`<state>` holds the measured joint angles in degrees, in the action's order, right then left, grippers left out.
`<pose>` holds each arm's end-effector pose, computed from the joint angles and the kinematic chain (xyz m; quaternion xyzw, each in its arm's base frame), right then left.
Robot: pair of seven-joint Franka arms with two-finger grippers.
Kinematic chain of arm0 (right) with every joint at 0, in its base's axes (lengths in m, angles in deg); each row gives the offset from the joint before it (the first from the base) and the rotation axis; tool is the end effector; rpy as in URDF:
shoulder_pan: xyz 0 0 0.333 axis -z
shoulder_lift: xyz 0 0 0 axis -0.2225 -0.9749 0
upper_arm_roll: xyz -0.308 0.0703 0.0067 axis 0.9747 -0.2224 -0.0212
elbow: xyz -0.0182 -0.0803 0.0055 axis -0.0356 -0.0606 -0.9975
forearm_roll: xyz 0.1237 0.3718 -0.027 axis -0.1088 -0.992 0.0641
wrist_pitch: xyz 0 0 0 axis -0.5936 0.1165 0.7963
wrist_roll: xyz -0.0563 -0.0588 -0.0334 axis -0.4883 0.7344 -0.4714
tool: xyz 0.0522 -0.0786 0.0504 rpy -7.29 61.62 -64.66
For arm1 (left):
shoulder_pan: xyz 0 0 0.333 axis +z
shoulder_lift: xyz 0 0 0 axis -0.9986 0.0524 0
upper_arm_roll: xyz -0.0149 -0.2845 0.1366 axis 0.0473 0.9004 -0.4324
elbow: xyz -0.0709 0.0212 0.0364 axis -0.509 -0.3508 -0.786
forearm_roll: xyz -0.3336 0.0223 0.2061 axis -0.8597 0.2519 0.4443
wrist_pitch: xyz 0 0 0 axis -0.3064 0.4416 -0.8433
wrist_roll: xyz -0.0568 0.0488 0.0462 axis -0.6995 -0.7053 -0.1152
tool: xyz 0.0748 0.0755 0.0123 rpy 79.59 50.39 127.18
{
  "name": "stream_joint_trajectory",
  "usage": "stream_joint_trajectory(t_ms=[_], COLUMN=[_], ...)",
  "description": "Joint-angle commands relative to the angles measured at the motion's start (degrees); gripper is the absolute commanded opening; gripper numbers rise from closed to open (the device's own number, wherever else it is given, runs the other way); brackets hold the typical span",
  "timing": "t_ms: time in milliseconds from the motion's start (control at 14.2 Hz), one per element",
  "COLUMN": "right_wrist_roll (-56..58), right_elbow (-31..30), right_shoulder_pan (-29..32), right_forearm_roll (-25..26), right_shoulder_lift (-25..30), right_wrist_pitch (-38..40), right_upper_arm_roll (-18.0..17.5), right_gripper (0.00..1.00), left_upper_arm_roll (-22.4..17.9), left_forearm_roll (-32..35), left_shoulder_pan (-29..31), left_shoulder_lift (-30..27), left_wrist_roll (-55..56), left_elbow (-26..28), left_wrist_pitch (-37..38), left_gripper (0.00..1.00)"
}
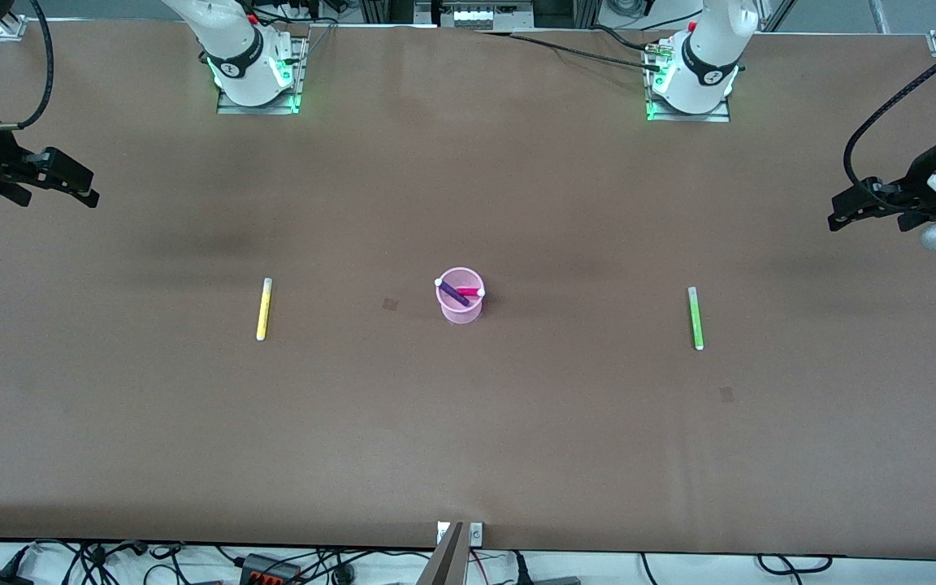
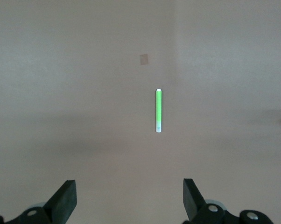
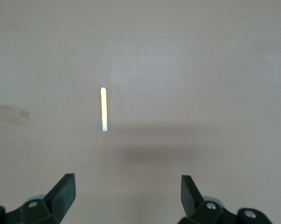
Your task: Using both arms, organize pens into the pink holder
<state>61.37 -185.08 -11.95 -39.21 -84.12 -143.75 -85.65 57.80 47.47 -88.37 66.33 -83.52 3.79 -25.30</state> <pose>0.5387 -0.0127 0.5860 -0.9999 0.0063 -0.0150 0.0044 0.5674 0.0126 0.5821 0.9998 0.0070 -0.0170 0.0076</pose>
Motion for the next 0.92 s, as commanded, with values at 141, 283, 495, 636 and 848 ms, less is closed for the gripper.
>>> stream_joint_trajectory(t_ms=[141, 283, 495, 636, 848], right_wrist_roll=[0.9, 0.9, 0.8, 0.8, 0.8], right_elbow=[1.0, 0.9, 1.0, 1.0, 1.0], right_shoulder_pan=[0.9, 0.9, 0.6, 0.6, 0.7], right_forearm_roll=[0.5, 0.5, 0.4, 0.6, 0.6], right_shoulder_lift=[-0.4, -0.5, -0.4, -0.4, -0.2], right_wrist_pitch=[2.6, 2.7, 2.9, 2.9, 3.0], right_upper_arm_roll=[-0.5, -0.5, -0.6, -0.6, -0.5], right_gripper=[1.0, 1.0, 1.0, 1.0, 1.0], left_upper_arm_roll=[0.2, 0.2, 0.2, 0.2, 0.3], left_forearm_roll=[-0.4, -0.3, -0.3, -0.2, -0.2], left_shoulder_pan=[0.0, -0.2, -0.2, -0.2, -0.2], left_shoulder_lift=[-0.7, -0.7, -0.7, -0.6, -0.6], left_wrist_roll=[-0.5, -0.5, -0.6, -0.6, -0.6], left_elbow=[0.1, 0.0, 0.1, 0.0, 0.0], left_wrist_pitch=[0.8, 0.9, 0.8, 0.7, 0.7], left_gripper=[1.0, 1.0, 1.0, 1.0, 1.0])
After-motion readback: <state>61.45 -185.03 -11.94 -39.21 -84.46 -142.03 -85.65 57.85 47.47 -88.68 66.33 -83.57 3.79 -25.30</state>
